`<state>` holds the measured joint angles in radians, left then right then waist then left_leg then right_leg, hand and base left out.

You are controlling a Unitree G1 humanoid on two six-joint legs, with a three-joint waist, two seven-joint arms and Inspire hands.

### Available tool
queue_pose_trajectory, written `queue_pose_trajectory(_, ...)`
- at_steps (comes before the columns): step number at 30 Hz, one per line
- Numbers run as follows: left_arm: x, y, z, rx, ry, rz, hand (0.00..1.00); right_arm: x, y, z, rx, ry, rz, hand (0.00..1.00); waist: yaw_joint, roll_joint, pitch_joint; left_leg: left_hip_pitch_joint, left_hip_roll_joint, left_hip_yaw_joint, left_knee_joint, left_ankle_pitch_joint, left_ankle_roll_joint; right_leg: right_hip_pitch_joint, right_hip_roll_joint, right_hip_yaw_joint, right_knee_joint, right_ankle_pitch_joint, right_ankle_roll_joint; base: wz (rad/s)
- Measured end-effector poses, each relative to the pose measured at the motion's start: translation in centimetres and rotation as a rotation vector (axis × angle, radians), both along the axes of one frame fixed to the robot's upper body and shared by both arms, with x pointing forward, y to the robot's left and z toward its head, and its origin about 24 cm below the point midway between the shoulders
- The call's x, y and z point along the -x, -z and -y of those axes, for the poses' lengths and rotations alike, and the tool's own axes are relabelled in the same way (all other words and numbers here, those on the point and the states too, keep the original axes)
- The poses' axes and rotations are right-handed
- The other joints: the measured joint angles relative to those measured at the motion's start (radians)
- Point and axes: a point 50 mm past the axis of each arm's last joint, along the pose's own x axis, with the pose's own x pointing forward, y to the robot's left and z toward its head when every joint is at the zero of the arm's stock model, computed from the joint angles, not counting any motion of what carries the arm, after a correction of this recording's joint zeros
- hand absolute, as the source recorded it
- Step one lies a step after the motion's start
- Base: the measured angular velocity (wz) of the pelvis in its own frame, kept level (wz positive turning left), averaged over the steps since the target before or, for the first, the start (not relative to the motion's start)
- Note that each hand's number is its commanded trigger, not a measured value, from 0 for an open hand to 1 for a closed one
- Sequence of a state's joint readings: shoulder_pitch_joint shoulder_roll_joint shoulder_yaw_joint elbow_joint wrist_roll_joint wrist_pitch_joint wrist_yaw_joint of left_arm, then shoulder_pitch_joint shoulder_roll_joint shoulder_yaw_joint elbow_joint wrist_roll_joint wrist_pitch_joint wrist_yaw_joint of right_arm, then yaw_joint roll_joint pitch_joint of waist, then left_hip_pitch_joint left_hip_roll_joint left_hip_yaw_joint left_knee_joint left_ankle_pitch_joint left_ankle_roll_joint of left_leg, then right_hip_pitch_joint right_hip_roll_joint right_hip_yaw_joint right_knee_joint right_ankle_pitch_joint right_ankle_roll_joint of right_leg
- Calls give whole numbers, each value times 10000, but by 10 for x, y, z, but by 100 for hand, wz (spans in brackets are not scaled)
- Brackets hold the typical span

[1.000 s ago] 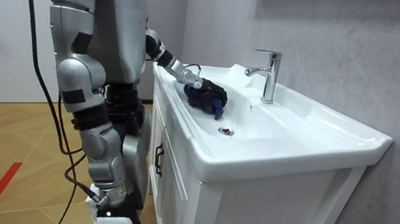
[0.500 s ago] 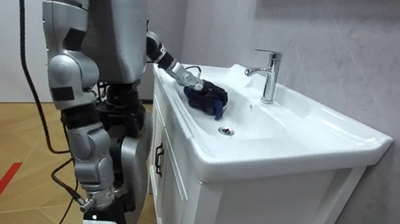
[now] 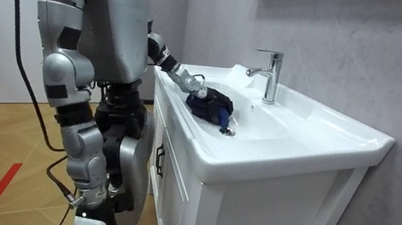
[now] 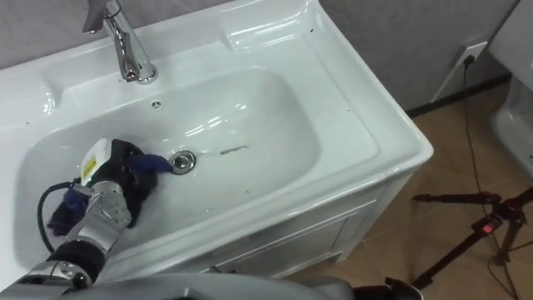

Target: Wipe basin

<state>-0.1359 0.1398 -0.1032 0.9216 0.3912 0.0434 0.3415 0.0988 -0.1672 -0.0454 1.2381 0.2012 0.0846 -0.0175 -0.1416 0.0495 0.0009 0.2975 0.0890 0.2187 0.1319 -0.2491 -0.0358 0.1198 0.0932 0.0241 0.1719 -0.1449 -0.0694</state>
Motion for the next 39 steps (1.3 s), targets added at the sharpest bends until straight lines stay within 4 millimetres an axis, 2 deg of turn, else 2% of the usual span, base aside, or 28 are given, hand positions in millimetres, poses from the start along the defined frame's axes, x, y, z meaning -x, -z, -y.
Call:
queue_pose_trajectory(2,-7,0,13,673,45,15,100,-2,0,0,-53,-15,57,0,-136,-64,42,18,0,247,1,0,0,-67,14,124,-4,-12,10,-15)
queue_pose_trajectory(4,-12,-1,20,1185,75,-54,100,-2,0,-1,-152,87,57,0,-230,-81,50,29,-1,363,3,0,0,-104,40,273,16,-10,21,-16)
queue_pose_trajectory(7,-25,-4,32,2420,-655,-122,100,-3,1,-3,-298,23,-33,0,-771,-69,56,-120,-27,568,14,0,-1,-325,6,314,64,11,67,-4)
queue_pose_trajectory(9,-30,-6,36,3100,-850,-162,100,0,1,-3,-333,39,-296,0,-1021,-83,67,-134,-40,622,-1,0,-1,-422,0,337,174,17,75,-10)
queue_pose_trajectory(11,-38,-10,45,3855,-986,-143,100,3,1,-2,-259,-293,-685,0,-1333,-83,69,-119,-76,857,-3,0,0,-558,-28,397,345,18,85,-23)
queue_pose_trajectory(15,-51,-16,58,5157,-1121,-142,100,13,1,1,-134,-947,-1484,0,-1677,-94,89,-63,-141,1117,-3,0,0,-703,-13,712,514,-2,128,-28)
queue_pose_trajectory(17,-57,-21,64,6034,-1154,-103,100,26,1,5,-123,-1232,-2052,0,-1871,-102,96,-67,-134,1307,1,-1,1,-700,-10,840,509,18,162,-17)
queue_pose_trajectory(21,-62,-24,63,6422,-978,-105,100,40,0,5,-313,-1413,-2525,0,-1907,-120,107,-52,-146,1345,25,-5,8,-786,51,1119,535,62,223,-18)
queue_pose_trajectory(25,-68,-29,57,6605,-982,8,100,44,1,1,-785,-1534,-2579,0,-1888,-329,210,-109,-178,1440,28,-23,38,-1060,44,1149,835,67,244,-8)
queue_pose_trajectory(30,-72,-33,53,6851,-786,40,100,40,2,-4,-1047,-1796,-2470,0,-1883,-486,190,-293,-171,1409,40,-68,109,-1267,61,1145,882,131,265,0)
queue_pose_trajectory(35,-80,-40,51,6978,-440,-67,100,40,4,-10,-1185,-1806,-2460,0,-1820,-779,144,-366,-160,1377,43,-74,119,-1310,145,1221,807,250,239,0)
queue_pose_trajectory(39,-84,-44,51,7073,-331,61,100,40,4,-11,-1177,-1809,-2477,0,-1806,-828,96,-470,-130,1359,59,-79,127,-1329,158,1187,616,421,231,0)
